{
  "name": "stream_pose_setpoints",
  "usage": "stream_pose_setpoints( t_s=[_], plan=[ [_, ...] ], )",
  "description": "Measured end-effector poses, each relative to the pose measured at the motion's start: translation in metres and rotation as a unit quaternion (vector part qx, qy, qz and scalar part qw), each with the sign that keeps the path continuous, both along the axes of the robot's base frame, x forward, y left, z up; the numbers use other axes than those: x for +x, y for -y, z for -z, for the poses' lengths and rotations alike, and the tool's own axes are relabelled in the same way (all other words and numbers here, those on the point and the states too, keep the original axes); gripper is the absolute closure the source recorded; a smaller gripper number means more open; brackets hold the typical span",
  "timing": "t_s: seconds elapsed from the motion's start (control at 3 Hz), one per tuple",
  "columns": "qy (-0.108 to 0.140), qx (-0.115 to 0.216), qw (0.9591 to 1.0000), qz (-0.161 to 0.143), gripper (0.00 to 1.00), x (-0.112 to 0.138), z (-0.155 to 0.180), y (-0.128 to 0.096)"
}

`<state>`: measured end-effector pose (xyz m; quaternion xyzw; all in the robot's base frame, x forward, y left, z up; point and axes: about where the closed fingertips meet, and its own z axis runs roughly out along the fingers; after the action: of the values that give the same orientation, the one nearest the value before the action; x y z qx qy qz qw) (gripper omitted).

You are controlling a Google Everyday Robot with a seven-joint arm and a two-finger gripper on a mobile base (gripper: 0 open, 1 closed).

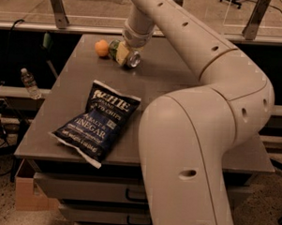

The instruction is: Move green can near orange

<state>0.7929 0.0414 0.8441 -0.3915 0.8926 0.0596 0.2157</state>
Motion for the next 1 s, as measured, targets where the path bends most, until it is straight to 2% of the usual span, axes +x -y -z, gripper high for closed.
stream_pose_setpoints(
  t_s=[0.33, 0.67, 1.0],
  plan=[
    [0.001, 0.001, 1.0, -0.001, 0.04, -0.001, -0.002, 0.001],
    [0.003, 0.002, 1.0, 0.001, 0.0, -0.001, -0.005, 0.004],
    [0.018, 0.019, 0.9996, 0.006, 0.0, -0.003, -0.023, 0.027]
  ],
)
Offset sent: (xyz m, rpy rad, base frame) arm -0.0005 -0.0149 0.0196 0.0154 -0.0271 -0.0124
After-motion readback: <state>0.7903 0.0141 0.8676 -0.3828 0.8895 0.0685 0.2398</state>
